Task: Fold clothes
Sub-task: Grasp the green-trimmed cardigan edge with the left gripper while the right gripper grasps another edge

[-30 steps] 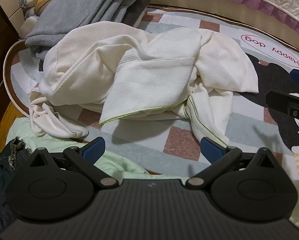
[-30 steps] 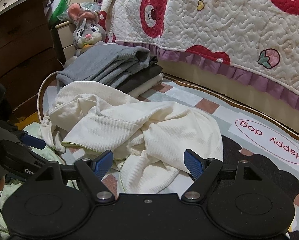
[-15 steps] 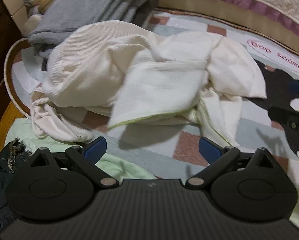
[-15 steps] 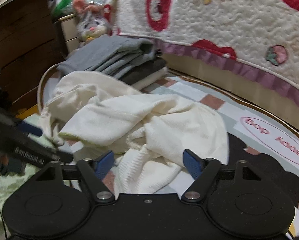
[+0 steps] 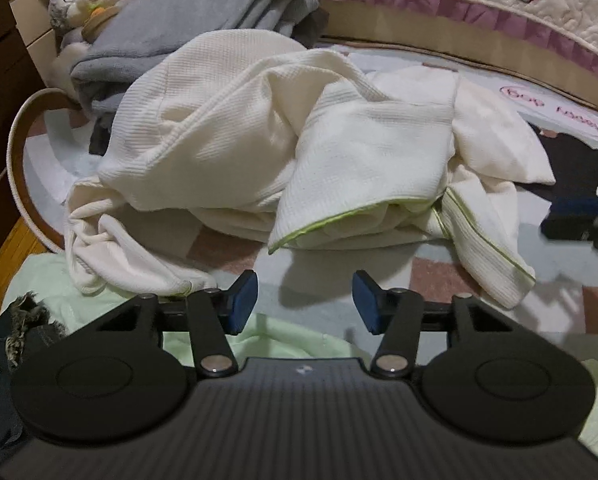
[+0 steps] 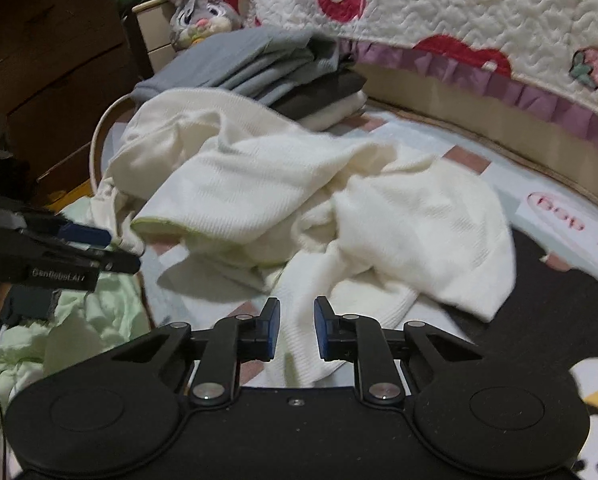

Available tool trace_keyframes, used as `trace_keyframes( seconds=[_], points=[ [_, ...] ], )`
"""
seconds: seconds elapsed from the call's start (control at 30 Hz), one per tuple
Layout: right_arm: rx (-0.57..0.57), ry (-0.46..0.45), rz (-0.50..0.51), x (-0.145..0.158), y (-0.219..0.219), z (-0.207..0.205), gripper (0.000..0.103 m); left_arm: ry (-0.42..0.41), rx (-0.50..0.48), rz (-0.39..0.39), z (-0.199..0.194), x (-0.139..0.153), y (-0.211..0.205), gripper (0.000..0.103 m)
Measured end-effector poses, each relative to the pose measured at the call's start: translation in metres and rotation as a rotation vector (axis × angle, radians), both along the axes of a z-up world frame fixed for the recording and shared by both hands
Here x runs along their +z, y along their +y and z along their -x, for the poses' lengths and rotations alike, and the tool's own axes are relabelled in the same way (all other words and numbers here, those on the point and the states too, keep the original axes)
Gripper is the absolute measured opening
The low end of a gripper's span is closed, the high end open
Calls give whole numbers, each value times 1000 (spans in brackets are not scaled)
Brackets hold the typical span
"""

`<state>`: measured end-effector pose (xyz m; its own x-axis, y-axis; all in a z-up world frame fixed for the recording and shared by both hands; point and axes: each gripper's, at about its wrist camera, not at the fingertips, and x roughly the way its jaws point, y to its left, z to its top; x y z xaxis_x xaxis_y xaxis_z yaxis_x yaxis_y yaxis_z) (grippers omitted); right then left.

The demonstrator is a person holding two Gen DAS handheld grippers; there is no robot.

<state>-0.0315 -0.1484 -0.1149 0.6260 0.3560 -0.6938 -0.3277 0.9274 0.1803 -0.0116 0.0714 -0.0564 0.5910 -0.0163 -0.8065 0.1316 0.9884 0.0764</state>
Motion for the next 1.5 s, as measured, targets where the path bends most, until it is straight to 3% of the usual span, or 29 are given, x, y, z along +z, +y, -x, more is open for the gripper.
trace_keyframes(
  seconds=[0.1,0.23,0.27,0.3,0.33,0.37,0.43,0.47,0.5,0.53,0.57,0.6,0.63,0.73,0.83,0.93,1.17,1.3,1.4,1.5],
  points=[
    [26,16,-3,-12,9,9,24,-61,-34,-1,0,1,4,55],
    [29,-12,103,-26,27,23,28,-117,-117,-37,-11,-6,1,59],
    [24,-31,135,-27,32,24,37,-122,-138,-50,-15,-9,-1,63],
    [8,-33,140,-29,33,21,54,-127,-160,-64,-19,-12,-3,67],
    [-9,-34,142,-32,34,17,60,-132,-182,-78,-23,-15,-5,69],
    [-26,-34,143,-34,35,13,66,-137,-203,-91,-27,-18,-7,71],
    [-88,-7,146,-42,35,1,66,-147,-246,-119,-35,-25,-11,71],
    [-115,1,146,-47,33,-5,67,-152,-268,-132,-39,-28,-13,66],
    [-141,10,146,-52,32,-11,67,-147,-277,-141,-43,-31,-14,29],
    [-167,18,145,-57,31,-18,67,-124,-257,-142,-48,-32,-13,14],
    [-193,26,145,-62,30,-24,47,-102,-221,-139,-53,-31,-10,7],
    [-219,57,79,-65,21,-28,9,-97,-185,-118,-56,-28,-5,6],
    [-251,87,7,-65,12,-30,6,-110,-170,-82,-56,-21,0,6],
    [-355,28,-103,-42,-17,-10,6,-230,-194,-27,-48,2,15,6],
    [-406,-70,-66,-14,-41,23,6,-291,-115,-62,-51,15,24,6],
    [-467,-127,-48,8,-60,54,6,-307,-69,28,-52,21,34,6],
    [-611,-294,81,74,-110,115,6,-454,-135,-8,-30,56,21,5],
    [-775,-374,132,111,-155,153,6,-465,-141,63,-23,72,22,5],
    [-948,-333,100,113,-205,173,8,-466,-139,116,-18,79,25,5],
    [-1069,-87,289,76,-226,157,18,-450,-115,105,-22,60,30,5]
  ],
)
